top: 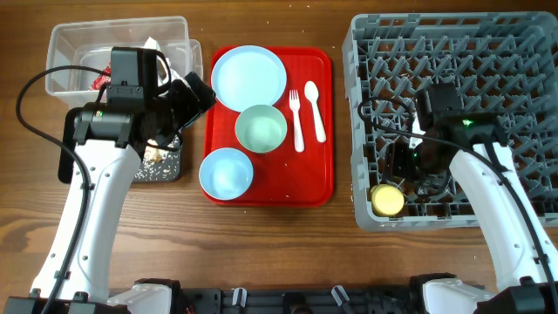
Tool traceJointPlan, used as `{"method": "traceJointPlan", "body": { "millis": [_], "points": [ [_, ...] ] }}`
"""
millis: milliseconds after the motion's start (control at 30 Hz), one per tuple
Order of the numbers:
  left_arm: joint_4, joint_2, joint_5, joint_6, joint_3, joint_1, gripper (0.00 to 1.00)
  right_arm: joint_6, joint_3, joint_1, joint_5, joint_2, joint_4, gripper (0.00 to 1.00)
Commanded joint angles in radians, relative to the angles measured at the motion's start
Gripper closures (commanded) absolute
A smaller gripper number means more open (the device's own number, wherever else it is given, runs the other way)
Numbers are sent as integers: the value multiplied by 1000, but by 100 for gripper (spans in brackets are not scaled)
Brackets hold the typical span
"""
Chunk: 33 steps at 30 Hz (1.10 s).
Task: Sort waste into correct bins and load items into the dishwasher rack
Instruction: 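Grasp the green bowl on the red tray with the right gripper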
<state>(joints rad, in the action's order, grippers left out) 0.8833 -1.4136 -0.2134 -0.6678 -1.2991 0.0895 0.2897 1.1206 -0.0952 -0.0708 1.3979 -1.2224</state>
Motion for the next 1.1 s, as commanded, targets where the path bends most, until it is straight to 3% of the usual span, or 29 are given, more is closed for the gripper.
{"method": "traceJointPlan", "body": {
  "millis": [0, 67, 100, 167, 267, 300, 400, 433, 500, 533, 633, 667, 700, 800, 933, 1067],
  "points": [
    [1, 5, 10, 9, -10, -2, 2, -2, 28, -4, -10, 10, 14, 33],
    [0, 5, 11, 9, -10, -2, 2, -105, 111, -4, -141, 9, 40, 35],
    [0, 5, 11, 9, -10, -2, 2, -172, 152, -5, -264, 9, 62, 43],
    [0, 5, 23, 8, -10, -2, 2, -343, 228, -37, -549, 9, 153, 48],
    [1, 5, 25, 8, -10, -2, 5, -586, 247, -216, -757, 9, 332, 35],
    [2, 5, 25, 8, -10, -2, 6, -603, 247, -307, -762, 9, 403, 25],
    [24, 5, 25, 9, -10, -2, 6, -602, 247, -439, -732, 9, 520, 21],
    [28, 5, 25, 9, -10, -2, 6, -602, 248, -459, -732, 9, 538, 32],
    [27, 5, 25, 8, -10, -2, 6, -600, 247, -463, -732, 9, 554, 85],
    [27, 5, 25, 9, -10, -2, 6, -599, 247, -463, -732, 9, 561, 96],
    [27, 5, 25, 9, -10, -2, 6, -566, 247, -463, -732, 9, 587, 95],
    [27, 5, 25, 9, -10, -2, 6, -561, 247, -463, -732, 9, 589, 16],
    [27, 5, 25, 9, -10, -2, 6, -542, 247, -463, -732, 9, 600, 1],
    [27, 5, 25, 8, -10, -2, 6, -484, 247, -463, -684, 10, 618, 1],
    [27, 6, 25, 10, -10, -2, 0, -273, 247, -463, -379, 10, 620, 0],
    [29, 21, 24, 166, -14, -3, 0, -10, 242, -463, -170, 18, 627, 0]
  ]
}}
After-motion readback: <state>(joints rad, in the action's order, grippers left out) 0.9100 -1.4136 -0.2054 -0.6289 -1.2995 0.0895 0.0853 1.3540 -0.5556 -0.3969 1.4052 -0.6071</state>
